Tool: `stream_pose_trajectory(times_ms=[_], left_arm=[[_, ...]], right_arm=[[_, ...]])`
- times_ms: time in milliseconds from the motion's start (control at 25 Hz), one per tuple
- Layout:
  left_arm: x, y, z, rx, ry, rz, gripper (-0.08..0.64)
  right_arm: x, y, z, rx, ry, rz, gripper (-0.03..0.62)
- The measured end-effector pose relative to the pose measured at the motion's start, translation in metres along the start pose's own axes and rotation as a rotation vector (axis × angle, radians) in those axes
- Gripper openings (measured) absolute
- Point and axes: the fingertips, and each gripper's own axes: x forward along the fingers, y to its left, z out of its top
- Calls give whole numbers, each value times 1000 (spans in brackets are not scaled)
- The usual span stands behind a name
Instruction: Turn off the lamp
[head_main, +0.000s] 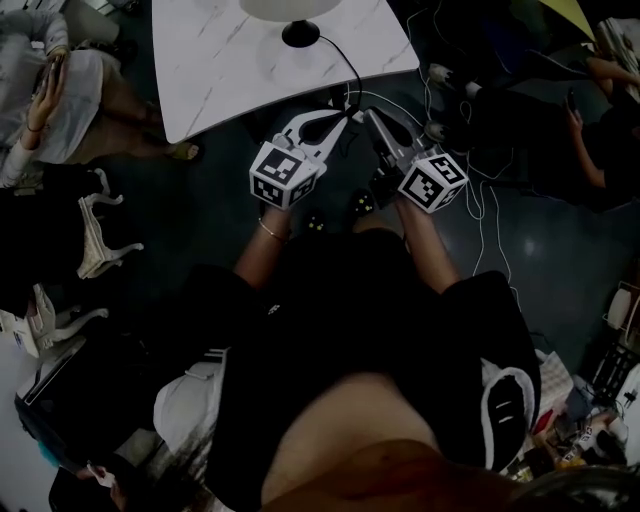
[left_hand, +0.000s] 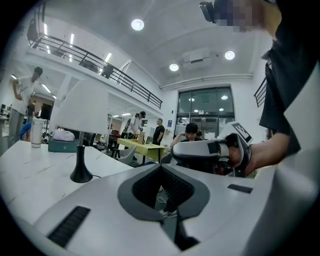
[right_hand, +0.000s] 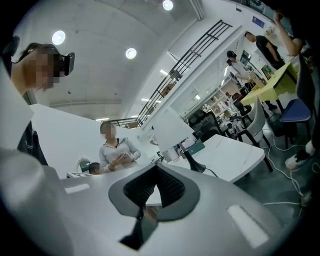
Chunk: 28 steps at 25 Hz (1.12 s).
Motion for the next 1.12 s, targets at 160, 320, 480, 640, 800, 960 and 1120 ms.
stream_pose_trajectory(times_ms=[160,320,480,640,800,960,1120], left_arm=[[-5,0,6,2,-13,-14,6],[-11,-1,7,0,-11,-23,6],[-15,-1,9,5,-12,-27,6],[-21,0,14,10,-15,-21,6],[-25,0,14,11,-13,-28,6],[-26,0,15,17,-9,-31,6],[-29,-1,16,18,-11,-31,6]], right_arm=[[1,11,7,-24,-15,9,0],[1,19,8,-30,-22,15,0],[2,25,9,-41,-23,18,0],[4,29,9,-43,-23,22,0],[7,32,9,-37,-26,23,0],[8,33,9,-37,-28,28,0],[8,37,8,-38,-25,28,0]])
